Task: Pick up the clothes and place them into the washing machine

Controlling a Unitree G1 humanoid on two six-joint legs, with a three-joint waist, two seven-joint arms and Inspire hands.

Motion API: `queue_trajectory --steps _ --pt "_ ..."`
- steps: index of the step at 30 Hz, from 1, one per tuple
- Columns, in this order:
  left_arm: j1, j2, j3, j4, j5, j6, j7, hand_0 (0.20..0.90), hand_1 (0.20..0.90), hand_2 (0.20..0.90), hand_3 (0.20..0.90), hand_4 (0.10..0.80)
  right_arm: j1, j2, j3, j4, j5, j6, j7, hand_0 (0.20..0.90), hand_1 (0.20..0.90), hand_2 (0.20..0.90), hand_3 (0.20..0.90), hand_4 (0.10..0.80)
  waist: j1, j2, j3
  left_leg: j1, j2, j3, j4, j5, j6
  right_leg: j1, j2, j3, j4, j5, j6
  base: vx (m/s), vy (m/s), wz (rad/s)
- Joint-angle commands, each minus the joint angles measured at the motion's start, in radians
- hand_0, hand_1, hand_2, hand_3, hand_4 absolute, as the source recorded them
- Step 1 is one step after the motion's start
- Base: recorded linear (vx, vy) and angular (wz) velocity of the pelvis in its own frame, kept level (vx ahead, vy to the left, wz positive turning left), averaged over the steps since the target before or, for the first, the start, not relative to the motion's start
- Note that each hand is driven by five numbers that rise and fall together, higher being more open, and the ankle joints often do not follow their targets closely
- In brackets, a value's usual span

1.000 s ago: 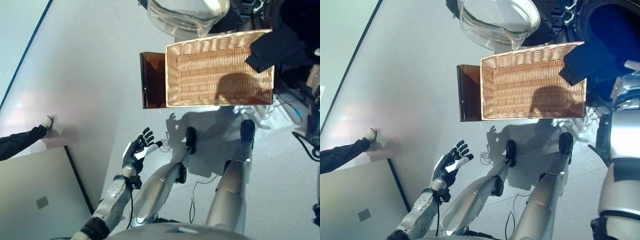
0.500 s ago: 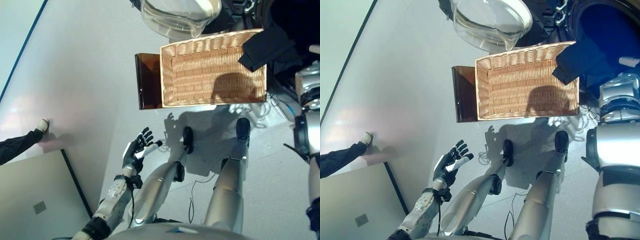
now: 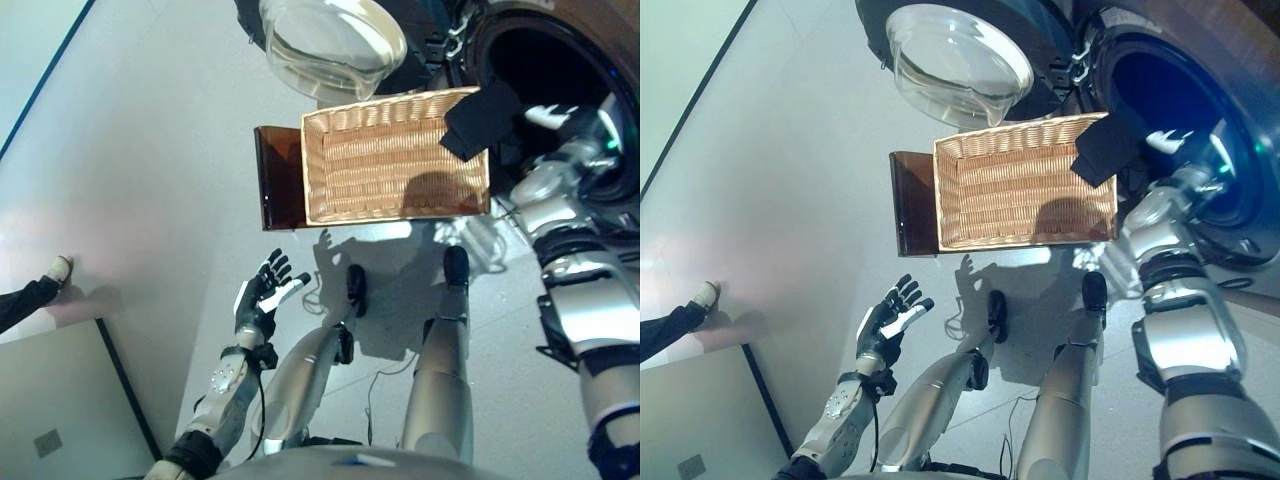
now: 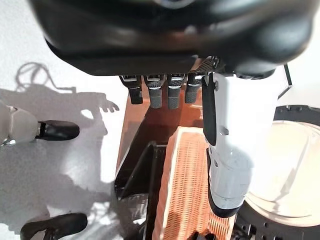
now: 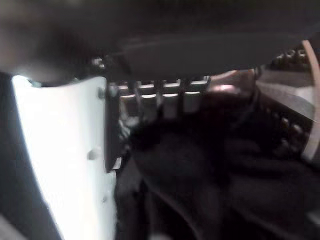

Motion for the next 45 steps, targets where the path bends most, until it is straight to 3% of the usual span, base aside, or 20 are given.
queue_trajectory --steps 1,7,17,25,26,27,32,38,45 --pt "0.053 0.023 0.044 0.003 0.033 -0.070 0.018 0.900 0.900 0.900 0.900 0.800 -0.001 0.004 0.074 -0.085 -0.122 -0.055 -0.050 0.900 0.900 0.900 0.900 0.800 0.034 0.002 -0.072 -0.101 0.039 0.004 0.021 0.029 -0.103 0.009 0.074 -0.046 0.058 -0.112 -0.086 0.000 0.000 0.00" --pt "0.056 0.021 0.047 0.009 0.043 -0.068 0.030 0.900 0.900 0.900 0.900 0.800 0.045 0.119 0.103 -0.072 -0.145 -0.067 -0.020 0.900 0.900 0.900 0.900 0.800 0.031 -0.013 -0.072 -0.096 0.042 0.002 0.030 0.022 -0.102 0.018 0.079 -0.046 0.057 -0.114 -0.088 0.001 0.000 0.01" --pt "0.063 0.023 0.059 0.016 0.059 -0.073 0.045 0.900 0.900 0.900 0.900 0.800 0.082 0.191 0.162 -0.102 -0.162 -0.108 0.055 0.900 0.900 0.900 0.900 0.800 0.028 -0.034 -0.064 -0.091 0.046 -0.001 0.032 0.020 -0.103 0.030 0.083 -0.052 0.057 -0.115 -0.089 0.001 -0.001 0.00" --pt "0.070 0.019 0.075 0.027 0.062 -0.059 0.061 0.900 0.900 0.900 0.900 0.800 0.196 0.242 0.074 -0.194 0.195 -0.292 0.175 0.900 0.900 0.900 0.900 0.800 0.014 -0.056 -0.045 -0.091 0.049 -0.004 0.029 0.025 -0.103 0.035 0.085 -0.059 0.051 -0.111 -0.091 0.001 -0.004 0.00" --pt "0.081 0.025 0.082 0.023 0.054 -0.053 0.062 0.900 0.900 0.900 0.900 0.800 0.235 0.258 0.024 -0.179 0.354 -0.341 0.199 0.900 0.900 0.900 0.900 0.800 0.013 -0.054 -0.036 -0.088 0.048 -0.006 0.025 0.025 -0.102 0.040 0.083 -0.065 0.049 -0.114 -0.090 0.000 0.000 0.00" --pt "0.084 0.028 0.083 0.019 0.053 -0.051 0.061 0.900 0.900 0.900 0.900 0.800 0.249 0.264 0.007 -0.180 0.403 -0.359 0.214 0.900 0.900 0.900 0.900 0.800 0.014 -0.052 -0.033 -0.086 0.047 -0.006 0.022 0.026 -0.101 0.041 0.083 -0.066 0.047 -0.114 -0.090 0.000 0.000 0.00" --pt "0.095 0.033 0.086 0.009 0.048 -0.046 0.051 0.900 0.900 0.900 0.900 0.800 0.288 0.272 -0.033 -0.167 0.521 -0.392 0.255 0.900 0.900 0.900 0.900 0.800 0.011 -0.046 -0.026 -0.083 0.046 -0.006 0.017 0.029 -0.101 0.044 0.081 -0.069 0.041 -0.115 -0.090 0.000 0.000 0.00" --pt "0.094 0.023 0.096 0.019 0.036 -0.036 0.040 0.900 0.900 0.900 0.900 0.800 0.345 0.298 -0.109 -0.131 0.797 -0.459 0.357 0.900 0.900 0.900 0.900 0.800 0.010 -0.041 -0.023 -0.085 0.044 -0.005 0.017 0.026 -0.099 0.037 0.081 -0.069 0.046 -0.118 -0.091 0.000 0.000 0.00" --pt "0.102 0.027 0.090 -0.002 0.013 -0.032 0.019 0.900 0.900 0.900 0.900 0.800 0.320 0.274 -0.174 -0.046 0.931 -0.465 0.404 0.900 0.900 0.900 0.900 0.800 0.014 -0.028 -0.014 -0.089 0.042 -0.002 0.016 0.025 -0.098 0.032 0.079 -0.066 0.047 -0.119 -0.090 0.000 0.000 0.00"
